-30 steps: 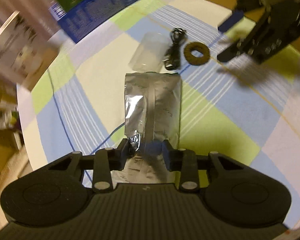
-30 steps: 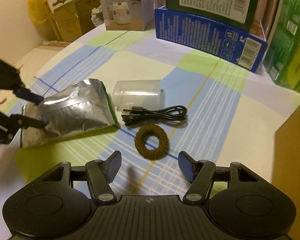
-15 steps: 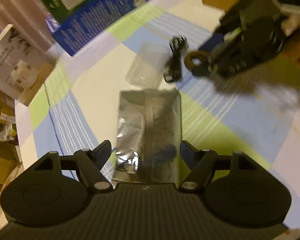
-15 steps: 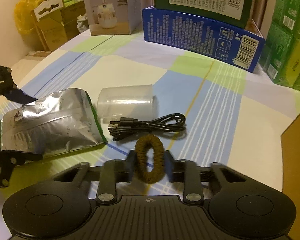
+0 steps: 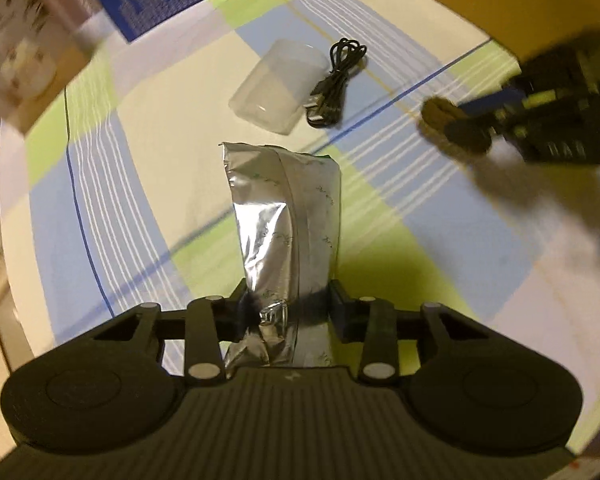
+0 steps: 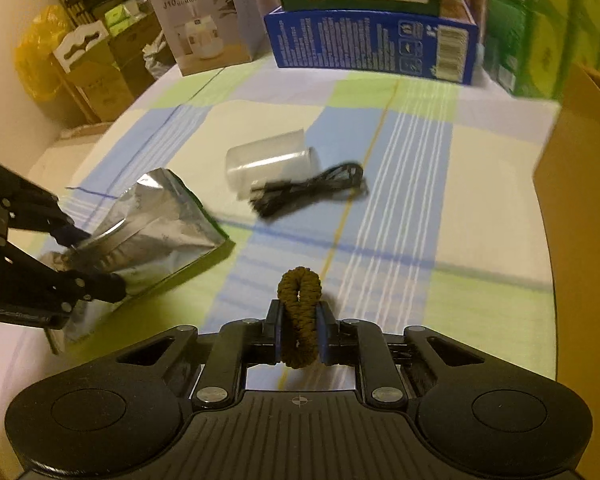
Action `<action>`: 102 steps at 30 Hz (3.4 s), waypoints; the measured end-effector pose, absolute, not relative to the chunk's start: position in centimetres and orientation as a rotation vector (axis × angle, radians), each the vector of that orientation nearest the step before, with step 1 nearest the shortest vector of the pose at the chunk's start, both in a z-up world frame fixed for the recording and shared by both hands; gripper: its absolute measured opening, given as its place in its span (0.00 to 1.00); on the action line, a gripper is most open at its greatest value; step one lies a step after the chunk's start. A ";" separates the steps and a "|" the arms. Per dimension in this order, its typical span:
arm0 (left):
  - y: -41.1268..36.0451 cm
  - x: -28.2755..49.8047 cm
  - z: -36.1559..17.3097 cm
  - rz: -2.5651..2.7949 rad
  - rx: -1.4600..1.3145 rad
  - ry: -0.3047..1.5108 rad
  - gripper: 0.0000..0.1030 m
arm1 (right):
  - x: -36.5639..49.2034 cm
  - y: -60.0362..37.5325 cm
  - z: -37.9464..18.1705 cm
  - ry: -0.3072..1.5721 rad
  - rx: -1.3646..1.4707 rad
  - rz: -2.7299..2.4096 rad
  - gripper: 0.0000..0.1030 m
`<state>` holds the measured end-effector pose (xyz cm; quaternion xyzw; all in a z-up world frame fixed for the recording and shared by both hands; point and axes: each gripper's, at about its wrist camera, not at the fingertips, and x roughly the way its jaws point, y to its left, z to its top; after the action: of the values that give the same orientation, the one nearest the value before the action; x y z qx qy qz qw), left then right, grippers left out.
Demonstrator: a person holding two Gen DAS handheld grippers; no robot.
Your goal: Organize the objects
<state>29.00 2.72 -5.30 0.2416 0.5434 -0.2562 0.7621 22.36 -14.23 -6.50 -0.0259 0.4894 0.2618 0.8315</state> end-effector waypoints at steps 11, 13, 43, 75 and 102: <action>1.7 23.0 -3.5 -0.540 0.280 1.258 0.33 | 15.5 -17.6 -3.9 1.039 0.013 0.523 0.13; 1.2 22.1 -3.0 -0.523 0.236 1.258 0.33 | 15.0 -18.5 -3.2 1.028 0.016 0.510 0.13; -1.9 10.9 5.5 -0.362 -0.300 1.023 0.32 | 8.4 -25.4 5.2 0.863 0.078 0.460 0.13; -8.7 10.5 9.0 -0.453 -0.339 0.974 0.32 | 8.6 -34.2 9.0 0.752 0.104 0.310 0.13; -22.8 14.8 10.8 -0.597 -0.340 0.982 0.32 | 12.9 -43.1 10.2 0.729 0.045 0.186 0.13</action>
<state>14.80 -22.76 10.83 -0.1598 0.4622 -0.2807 0.8258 12.95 -43.14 10.20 0.0220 0.3559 0.0907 0.9298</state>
